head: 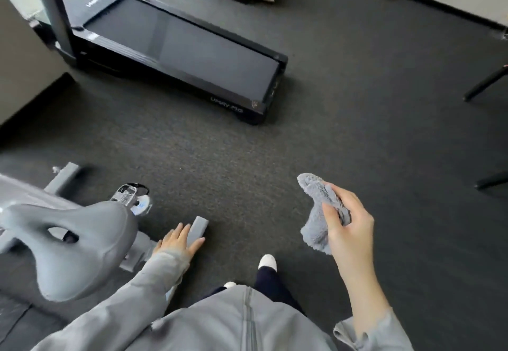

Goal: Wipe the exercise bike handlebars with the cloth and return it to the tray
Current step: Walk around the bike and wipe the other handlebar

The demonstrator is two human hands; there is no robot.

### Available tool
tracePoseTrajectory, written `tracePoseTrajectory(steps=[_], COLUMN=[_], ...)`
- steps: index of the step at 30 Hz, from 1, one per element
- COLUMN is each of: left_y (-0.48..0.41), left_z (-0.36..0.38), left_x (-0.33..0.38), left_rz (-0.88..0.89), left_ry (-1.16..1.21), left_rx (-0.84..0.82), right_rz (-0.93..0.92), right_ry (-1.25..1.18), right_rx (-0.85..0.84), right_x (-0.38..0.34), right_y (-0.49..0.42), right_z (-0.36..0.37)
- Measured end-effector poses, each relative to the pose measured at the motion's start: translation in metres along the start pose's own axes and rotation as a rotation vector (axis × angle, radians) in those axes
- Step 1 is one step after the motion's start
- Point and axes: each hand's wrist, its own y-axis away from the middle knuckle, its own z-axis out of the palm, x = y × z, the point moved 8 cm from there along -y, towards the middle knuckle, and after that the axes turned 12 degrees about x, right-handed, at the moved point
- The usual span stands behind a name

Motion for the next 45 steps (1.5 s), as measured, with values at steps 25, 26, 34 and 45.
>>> tracePoseTrajectory(steps=[25, 26, 34, 45], left_y=[-0.183, -0.19, -0.259, -0.292], left_z=[-0.109, -0.111, -0.162, -0.236], left_x=[0.048, 0.04, -0.004, -0.085], left_rz=[-0.637, -0.667, -0.791, -1.016], left_ry=[0.314, 0.331, 0.444, 0.528], left_rx=[0.22, 0.223, 0.258, 0.329], right_rz=[-0.175, -0.192, -0.275, -0.338], right_ry=[-0.071, -0.068, -0.091, -0.174], right_rx=[-0.604, -0.639, -0.827, -1.094], right_x=[-0.042, -0.048, -0.101, -0.179], right_y=[-0.367, -0.368, -0.368, -0.332], right_z=[0.295, 0.317, 0.474, 0.657])
